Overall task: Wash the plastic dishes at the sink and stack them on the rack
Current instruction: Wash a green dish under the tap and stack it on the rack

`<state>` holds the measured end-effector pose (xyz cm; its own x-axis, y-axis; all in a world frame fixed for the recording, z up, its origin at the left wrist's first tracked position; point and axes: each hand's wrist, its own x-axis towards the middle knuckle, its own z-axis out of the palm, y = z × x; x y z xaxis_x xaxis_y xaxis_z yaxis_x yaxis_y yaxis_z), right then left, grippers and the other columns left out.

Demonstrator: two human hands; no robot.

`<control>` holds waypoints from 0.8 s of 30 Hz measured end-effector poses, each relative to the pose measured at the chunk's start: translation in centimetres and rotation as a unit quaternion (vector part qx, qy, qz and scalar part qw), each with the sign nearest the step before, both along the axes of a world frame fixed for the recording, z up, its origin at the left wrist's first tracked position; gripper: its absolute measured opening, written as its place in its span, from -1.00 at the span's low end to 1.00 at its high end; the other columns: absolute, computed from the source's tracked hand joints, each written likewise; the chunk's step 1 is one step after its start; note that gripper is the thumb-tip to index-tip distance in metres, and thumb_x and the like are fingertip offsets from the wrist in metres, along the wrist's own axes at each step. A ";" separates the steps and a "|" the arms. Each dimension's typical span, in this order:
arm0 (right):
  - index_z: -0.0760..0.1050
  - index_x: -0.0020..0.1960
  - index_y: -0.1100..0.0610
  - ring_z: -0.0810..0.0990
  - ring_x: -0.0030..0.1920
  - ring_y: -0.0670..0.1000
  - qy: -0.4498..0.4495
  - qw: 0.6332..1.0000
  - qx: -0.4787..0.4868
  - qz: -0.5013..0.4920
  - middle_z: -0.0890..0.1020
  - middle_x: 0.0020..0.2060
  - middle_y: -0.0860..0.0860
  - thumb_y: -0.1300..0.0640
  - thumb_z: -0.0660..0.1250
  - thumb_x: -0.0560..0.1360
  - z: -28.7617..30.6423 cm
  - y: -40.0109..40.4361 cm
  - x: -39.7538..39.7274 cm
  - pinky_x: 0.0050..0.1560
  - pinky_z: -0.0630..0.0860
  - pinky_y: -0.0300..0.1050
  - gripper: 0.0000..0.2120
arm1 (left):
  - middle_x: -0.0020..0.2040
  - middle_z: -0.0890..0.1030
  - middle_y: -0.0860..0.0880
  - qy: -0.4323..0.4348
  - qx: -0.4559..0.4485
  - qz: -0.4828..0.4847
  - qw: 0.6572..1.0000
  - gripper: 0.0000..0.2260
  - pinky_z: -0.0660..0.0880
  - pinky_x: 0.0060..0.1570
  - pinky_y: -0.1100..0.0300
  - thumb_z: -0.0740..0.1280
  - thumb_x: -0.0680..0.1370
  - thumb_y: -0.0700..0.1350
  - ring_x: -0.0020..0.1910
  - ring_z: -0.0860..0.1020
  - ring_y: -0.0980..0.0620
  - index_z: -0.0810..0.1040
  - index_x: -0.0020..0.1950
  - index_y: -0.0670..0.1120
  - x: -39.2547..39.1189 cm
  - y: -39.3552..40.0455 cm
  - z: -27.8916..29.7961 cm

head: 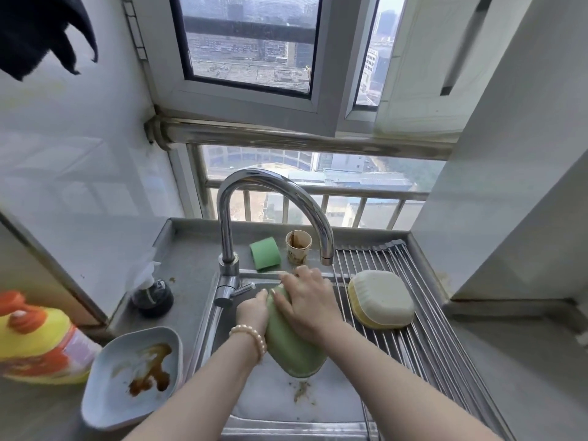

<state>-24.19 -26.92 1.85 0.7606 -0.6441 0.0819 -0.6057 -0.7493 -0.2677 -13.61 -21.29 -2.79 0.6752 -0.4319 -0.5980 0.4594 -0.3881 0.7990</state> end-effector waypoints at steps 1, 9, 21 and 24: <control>0.46 0.05 0.06 0.44 0.02 0.07 -0.032 0.999 0.030 -0.025 0.50 -0.02 0.05 -0.24 -0.10 0.51 0.4 -0.5 0.1 -0.01 0.39 -0.03 -0.50 | -0.09 0.66 -0.24 -0.023 -0.002 -0.018 1.000 -0.71 0.51 0.14 -0.08 0.34 0.52 0.00 -0.01 0.61 -0.20 0.59 -0.23 -0.21 -0.3 0.0 1.0; 0.59 -0.32 0.10 0.47 -0.25 0.04 -0.227 0.832 0.377 -0.336 0.54 -0.35 0.04 0.16 0.36 0.45 1.1 -3.7 -0.2 -0.15 0.44 -0.07 -0.82 | -0.18 0.53 0.01 -0.590 0.104 -0.201 0.775 -0.65 0.40 -0.16 0.11 0.15 0.55 0.21 -0.14 0.52 -0.08 0.53 -0.12 -0.04 -3.2 -0.1 3.6; 0.27 -0.52 0.07 0.31 -0.38 0.02 -0.209 0.860 0.360 -0.296 0.33 -0.53 0.00 0.08 0.37 0.46 0.7 -4.5 -2.1 -0.30 0.25 -0.11 -0.56 | -0.51 0.32 0.00 -0.233 -0.082 -0.319 0.915 -0.48 0.22 -0.34 0.13 0.31 0.42 0.31 -0.46 0.29 0.02 0.29 -0.52 -0.03 -1.1 -1.1 2.5; 0.36 -0.46 0.10 0.39 -0.35 0.06 -0.174 0.901 0.264 -0.296 0.45 -0.46 0.03 0.12 0.28 0.48 2.1 -4.1 -1.4 -0.29 0.26 -0.09 -0.66 | -0.52 0.34 -0.05 -0.145 -0.078 -0.165 0.972 -0.50 0.22 -0.36 0.13 0.38 0.53 0.03 -0.43 0.30 -0.02 0.31 -0.55 -0.09 -2.7 -1.5 2.4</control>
